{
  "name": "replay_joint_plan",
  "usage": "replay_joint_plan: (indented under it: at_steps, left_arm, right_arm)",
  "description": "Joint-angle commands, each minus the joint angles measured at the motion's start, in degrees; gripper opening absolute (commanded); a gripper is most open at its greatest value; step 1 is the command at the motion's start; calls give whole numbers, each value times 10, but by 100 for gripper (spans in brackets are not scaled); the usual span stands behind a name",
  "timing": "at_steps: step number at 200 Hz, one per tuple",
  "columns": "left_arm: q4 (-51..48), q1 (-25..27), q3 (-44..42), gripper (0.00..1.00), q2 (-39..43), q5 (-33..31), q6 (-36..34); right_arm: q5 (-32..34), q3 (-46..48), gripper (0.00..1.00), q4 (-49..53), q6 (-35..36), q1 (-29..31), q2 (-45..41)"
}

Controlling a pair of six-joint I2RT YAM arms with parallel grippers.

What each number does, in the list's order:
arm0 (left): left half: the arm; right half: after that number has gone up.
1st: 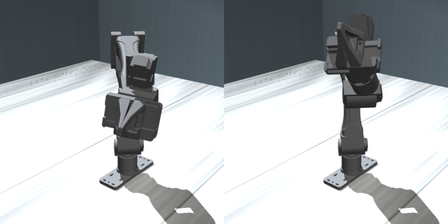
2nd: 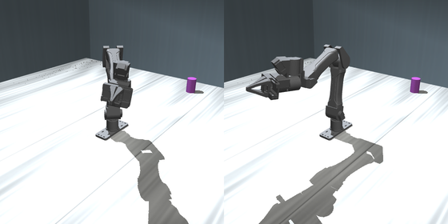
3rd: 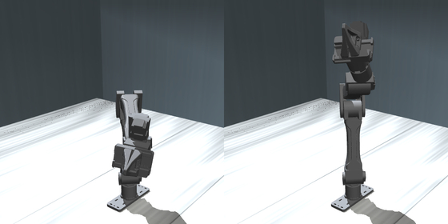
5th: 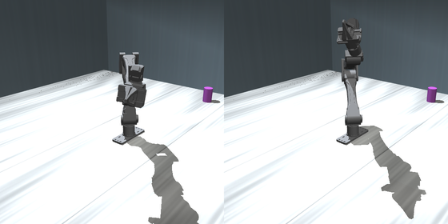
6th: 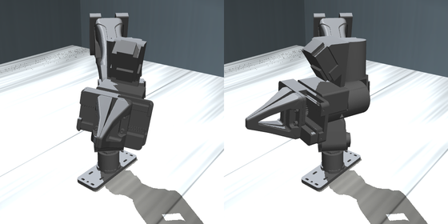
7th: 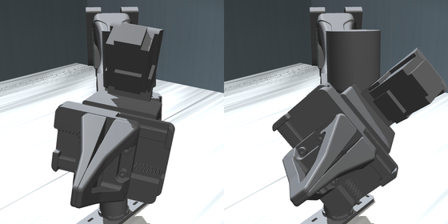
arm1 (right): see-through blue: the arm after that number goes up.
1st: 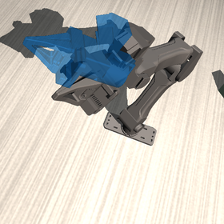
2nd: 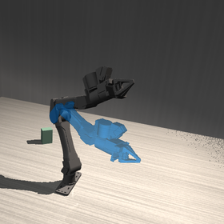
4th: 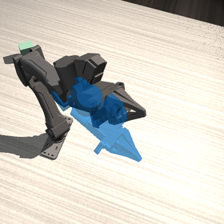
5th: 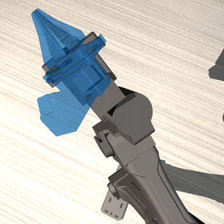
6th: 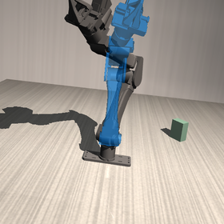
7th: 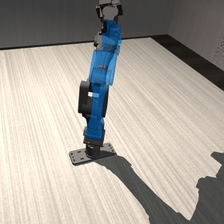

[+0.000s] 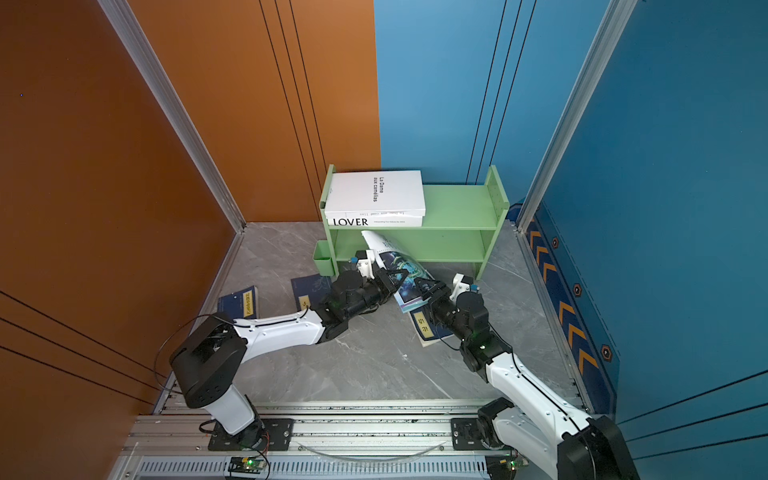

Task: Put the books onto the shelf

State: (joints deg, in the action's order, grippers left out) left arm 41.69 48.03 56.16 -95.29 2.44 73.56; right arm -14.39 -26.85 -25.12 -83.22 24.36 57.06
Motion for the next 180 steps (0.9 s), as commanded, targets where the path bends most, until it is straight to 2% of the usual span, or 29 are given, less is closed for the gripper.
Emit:
replay_joint_plan:
  at_steps: [1, 23, 52, 84, 106, 114, 138, 154, 180]
  left_arm:
    - [56, 7, 0, 0, 51, 3, -9]
    - [55, 8, -15, 0, 66, -3, -8]
    - [45, 7, -40, 0, 66, -17, 11]
    - [-2, 1, -78, 1, 68, -37, 33]
    - [-44, -11, -109, 18, 85, -52, 33]
    - [-55, -17, -120, 28, 93, -57, 30]
    - [-96, -46, -133, 52, 115, -46, 8]
    - [-136, -87, -132, 64, 130, -10, -9]
    - [-219, -155, -135, 75, 163, 41, -52]
  right_arm:
    - [-16, -21, 54, -78, 2, 1, 8]
    - [-18, -30, 47, -77, 8, 3, 8]
    - [1, -35, 22, -30, 24, 3, -1]
    - [5, -62, 22, 59, 74, 4, 15]
    - [11, -93, 21, 114, 122, 1, 43]
    - [6, -103, 20, 124, 135, -5, 59]
    - [-55, -132, 20, 117, 170, -33, 121]
    - [-118, -161, 20, 109, 195, -54, 169]
    - [-178, -203, 18, 128, 241, -78, 225]
